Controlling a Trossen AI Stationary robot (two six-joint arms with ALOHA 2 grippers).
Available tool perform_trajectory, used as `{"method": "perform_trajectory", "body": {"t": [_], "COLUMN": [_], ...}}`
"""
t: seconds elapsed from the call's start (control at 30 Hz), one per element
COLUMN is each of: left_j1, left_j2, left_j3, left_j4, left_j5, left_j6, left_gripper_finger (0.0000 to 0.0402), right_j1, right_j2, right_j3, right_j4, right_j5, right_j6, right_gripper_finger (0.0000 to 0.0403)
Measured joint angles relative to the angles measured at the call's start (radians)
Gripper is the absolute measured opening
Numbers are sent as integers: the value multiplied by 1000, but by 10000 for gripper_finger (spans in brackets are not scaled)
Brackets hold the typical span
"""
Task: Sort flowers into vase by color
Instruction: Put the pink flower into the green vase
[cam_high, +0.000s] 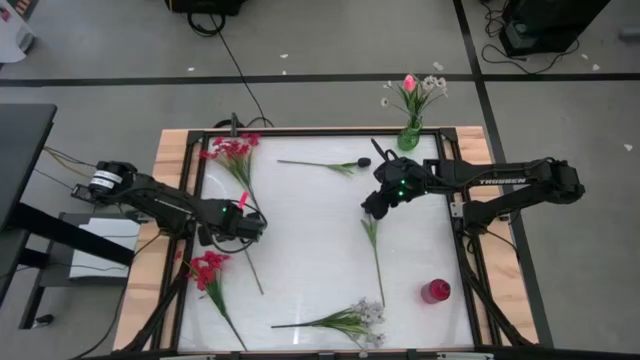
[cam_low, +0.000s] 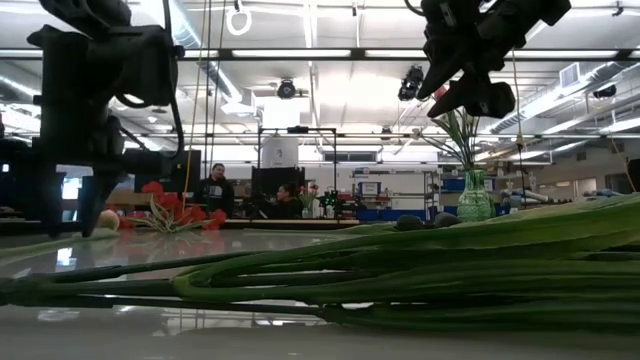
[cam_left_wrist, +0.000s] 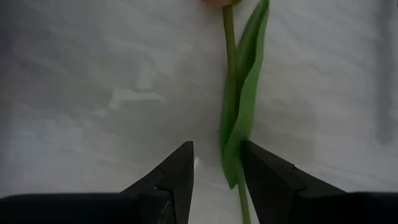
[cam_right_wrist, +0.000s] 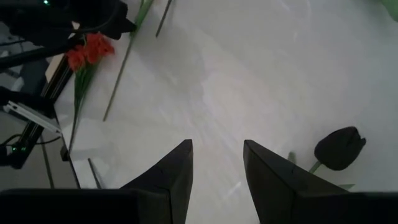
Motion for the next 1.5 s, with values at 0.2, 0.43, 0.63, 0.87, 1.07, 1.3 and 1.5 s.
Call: {"method": "perform_trajectory", "body": {"t": [0.2,0.43,0.63,0.87,1.07,1.3,1.5], "left_j1": [0,0,0,10,8,25,81], "left_j2": [0,0,13,27,-6,-24,-23], "left_j3": [-6,-6,-6,-3,54,152,164], "left_j4": [45,94,103,135,164,353,739], "left_j5": [-3,-56,-85,-96,-165,-268,-267], "left_j6": [5,40,90,157,228,606,1005], "left_gripper_finger": [141,105,17,9,8,7,7], "right_j1": [8,4,4,8,10,10,10], "right_j2": [0,0,0,0,0,-1,-1], "right_j3": [0,0,0,0,0,0,0], "right_j4": [-2,-2,-2,-2,-1,102,261], "right_j5": [-3,-1,7,8,7,-54,-82], "right_j6": [3,1,1,4,68,18,-5], "right_gripper_finger": [150,150,150,150,150,150,150]}}
